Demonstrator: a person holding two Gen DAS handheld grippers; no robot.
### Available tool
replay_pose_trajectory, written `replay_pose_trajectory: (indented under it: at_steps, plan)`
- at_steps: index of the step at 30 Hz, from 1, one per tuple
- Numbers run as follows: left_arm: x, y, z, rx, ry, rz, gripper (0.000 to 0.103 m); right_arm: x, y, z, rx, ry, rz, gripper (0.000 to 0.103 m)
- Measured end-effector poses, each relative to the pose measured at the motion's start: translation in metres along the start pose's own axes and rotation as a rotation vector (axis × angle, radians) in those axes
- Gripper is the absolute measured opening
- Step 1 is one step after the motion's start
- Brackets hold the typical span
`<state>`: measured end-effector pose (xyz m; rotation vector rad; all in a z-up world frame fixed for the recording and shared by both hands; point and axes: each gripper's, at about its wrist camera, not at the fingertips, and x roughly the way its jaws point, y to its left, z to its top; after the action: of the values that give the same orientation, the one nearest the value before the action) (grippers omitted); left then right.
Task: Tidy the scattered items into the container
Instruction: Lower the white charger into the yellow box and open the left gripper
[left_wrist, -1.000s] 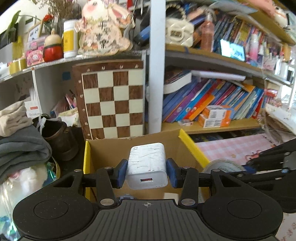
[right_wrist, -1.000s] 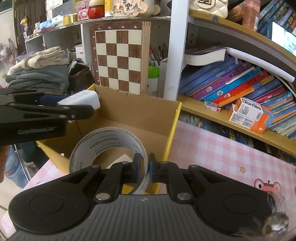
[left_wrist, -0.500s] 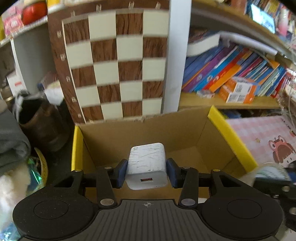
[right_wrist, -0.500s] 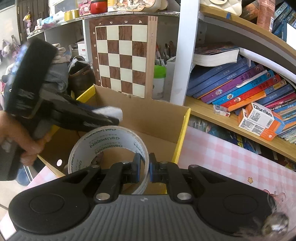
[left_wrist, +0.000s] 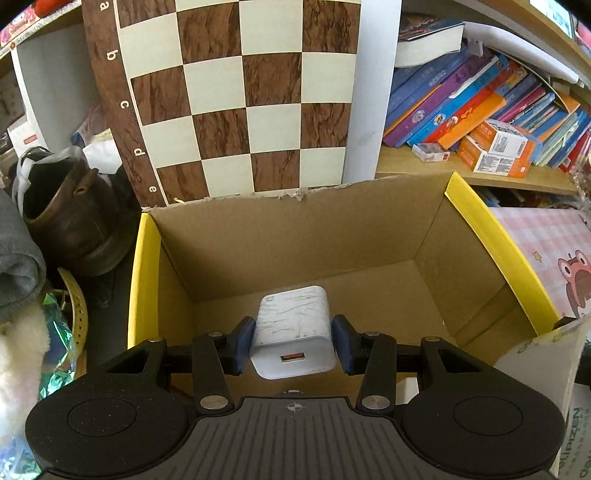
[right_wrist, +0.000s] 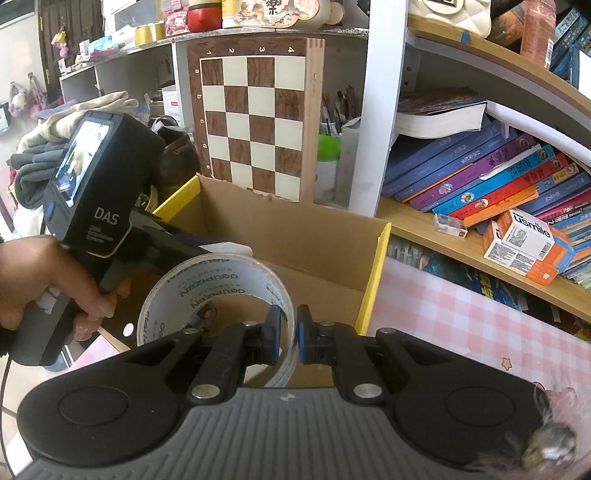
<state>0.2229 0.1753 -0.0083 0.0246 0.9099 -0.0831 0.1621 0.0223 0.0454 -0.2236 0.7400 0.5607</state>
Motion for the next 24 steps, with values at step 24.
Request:
replay_pose_trajectory:
  at_steps: [24]
  plan:
    - [-0.044, 0.001, 0.003, 0.006, -0.184, 0.005, 0.046, -0.006, 0.005, 0.002, -0.010, 0.003, 0.003, 0.009]
